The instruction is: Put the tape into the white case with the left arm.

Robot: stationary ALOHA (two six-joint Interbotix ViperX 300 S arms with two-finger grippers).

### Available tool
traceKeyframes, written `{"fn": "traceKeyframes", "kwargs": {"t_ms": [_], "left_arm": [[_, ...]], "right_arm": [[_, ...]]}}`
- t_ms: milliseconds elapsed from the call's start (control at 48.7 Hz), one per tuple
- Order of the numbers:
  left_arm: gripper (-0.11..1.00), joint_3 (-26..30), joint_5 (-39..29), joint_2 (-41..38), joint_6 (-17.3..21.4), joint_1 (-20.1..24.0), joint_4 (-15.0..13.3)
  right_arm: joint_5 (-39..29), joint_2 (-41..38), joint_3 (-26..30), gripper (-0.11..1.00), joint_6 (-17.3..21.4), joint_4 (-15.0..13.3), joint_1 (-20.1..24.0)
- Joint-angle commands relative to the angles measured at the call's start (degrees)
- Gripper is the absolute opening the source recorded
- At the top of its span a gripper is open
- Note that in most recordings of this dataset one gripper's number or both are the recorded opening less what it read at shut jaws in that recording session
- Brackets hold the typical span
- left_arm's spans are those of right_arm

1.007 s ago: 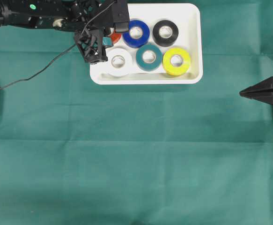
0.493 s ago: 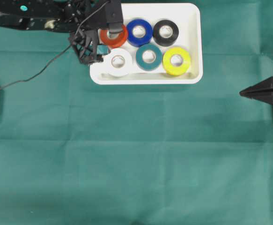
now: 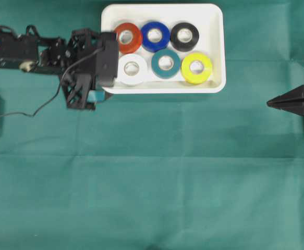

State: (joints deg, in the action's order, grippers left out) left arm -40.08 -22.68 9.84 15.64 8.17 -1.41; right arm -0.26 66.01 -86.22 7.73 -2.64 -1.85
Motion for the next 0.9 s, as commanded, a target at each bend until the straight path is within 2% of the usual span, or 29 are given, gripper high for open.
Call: {"fn": "traceKeyframes", "kwargs": {"t_ms": [0, 205, 616, 884], "left_arm": [[0.83, -0.09, 0.44, 2.2, -0.09, -2.64, -0.18], [0.82, -1.23, 1.49, 2.99, -0.09, -7.38, -0.26], [0.82, -3.16, 1.58, 5.54, -0.26, -7.82, -0.26], [0.82, -7.12, 1.58, 11.16, -6.24, -7.82, -0.26]], "right_arm": [[0.62, -0.35, 0.62, -0.09, 0.09, -0.09, 0.0], [0.62, -0.35, 0.62, -0.09, 0.09, -0.09, -0.09], [0.62, -0.35, 0.62, -0.09, 0.09, -0.09, 0.0], [0.62, -0.35, 0.53, -0.09, 0.09, -0.09, 0.0]]}}
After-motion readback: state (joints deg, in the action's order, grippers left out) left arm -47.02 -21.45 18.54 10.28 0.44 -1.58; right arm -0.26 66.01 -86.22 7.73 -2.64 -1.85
